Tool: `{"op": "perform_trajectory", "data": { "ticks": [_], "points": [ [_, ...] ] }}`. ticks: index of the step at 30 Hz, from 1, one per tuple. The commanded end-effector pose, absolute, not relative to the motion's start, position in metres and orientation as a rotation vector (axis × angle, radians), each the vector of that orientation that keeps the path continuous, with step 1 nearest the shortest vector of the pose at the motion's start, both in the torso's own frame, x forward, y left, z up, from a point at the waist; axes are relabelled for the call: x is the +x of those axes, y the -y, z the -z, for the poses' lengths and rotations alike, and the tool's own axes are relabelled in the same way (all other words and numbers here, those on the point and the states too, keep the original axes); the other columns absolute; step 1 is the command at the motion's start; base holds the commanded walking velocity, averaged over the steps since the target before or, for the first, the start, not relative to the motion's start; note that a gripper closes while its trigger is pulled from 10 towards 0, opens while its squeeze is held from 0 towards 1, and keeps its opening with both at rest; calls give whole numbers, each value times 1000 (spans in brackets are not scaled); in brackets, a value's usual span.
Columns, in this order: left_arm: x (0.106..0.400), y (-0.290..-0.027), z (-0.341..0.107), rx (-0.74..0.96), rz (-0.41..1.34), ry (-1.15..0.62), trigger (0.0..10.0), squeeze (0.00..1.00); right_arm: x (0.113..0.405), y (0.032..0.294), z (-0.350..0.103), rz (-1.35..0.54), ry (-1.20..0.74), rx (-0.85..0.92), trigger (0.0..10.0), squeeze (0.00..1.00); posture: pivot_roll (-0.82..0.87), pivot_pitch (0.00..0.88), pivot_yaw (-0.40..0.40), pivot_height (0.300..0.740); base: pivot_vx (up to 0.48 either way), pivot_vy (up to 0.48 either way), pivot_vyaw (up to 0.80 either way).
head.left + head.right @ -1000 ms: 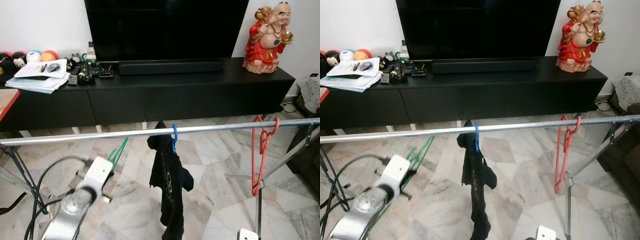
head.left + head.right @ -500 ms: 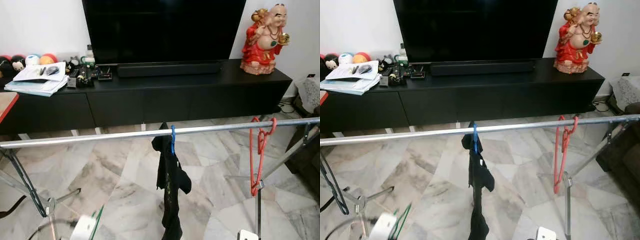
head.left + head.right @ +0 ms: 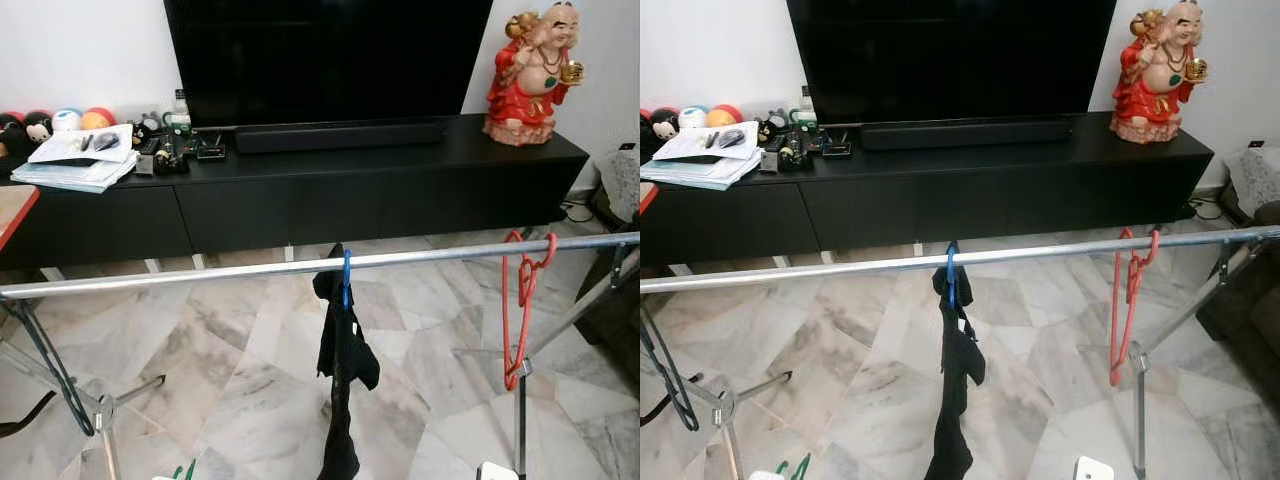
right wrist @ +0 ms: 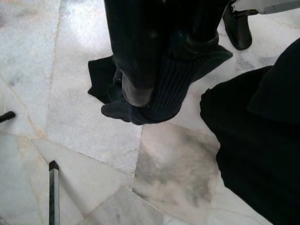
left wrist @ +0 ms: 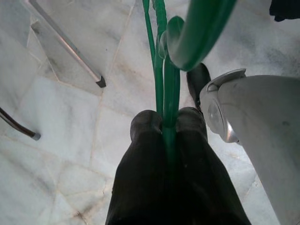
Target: Hang hanger
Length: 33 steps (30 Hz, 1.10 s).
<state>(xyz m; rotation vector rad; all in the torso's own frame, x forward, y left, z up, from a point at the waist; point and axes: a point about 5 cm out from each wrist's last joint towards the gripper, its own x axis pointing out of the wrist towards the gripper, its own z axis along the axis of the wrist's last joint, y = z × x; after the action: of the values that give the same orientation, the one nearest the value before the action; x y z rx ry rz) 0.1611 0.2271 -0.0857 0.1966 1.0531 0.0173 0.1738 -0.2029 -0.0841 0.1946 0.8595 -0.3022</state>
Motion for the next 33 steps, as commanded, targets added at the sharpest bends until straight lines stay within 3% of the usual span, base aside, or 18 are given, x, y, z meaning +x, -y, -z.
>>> {"op": "perform_trajectory", "data": {
  "ticks": [1,33],
  "points": [
    [155,-227,89,201,-19,-1072,10000,0,173,204,84,313,-847,198,10000,0,47,73,7,740,0,0,0],
    [143,-218,96,194,-4,-1115,10000,0,180,199,81,305,-822,198,10000,0,54,72,12,740,-323,0,0]
  ]
}}
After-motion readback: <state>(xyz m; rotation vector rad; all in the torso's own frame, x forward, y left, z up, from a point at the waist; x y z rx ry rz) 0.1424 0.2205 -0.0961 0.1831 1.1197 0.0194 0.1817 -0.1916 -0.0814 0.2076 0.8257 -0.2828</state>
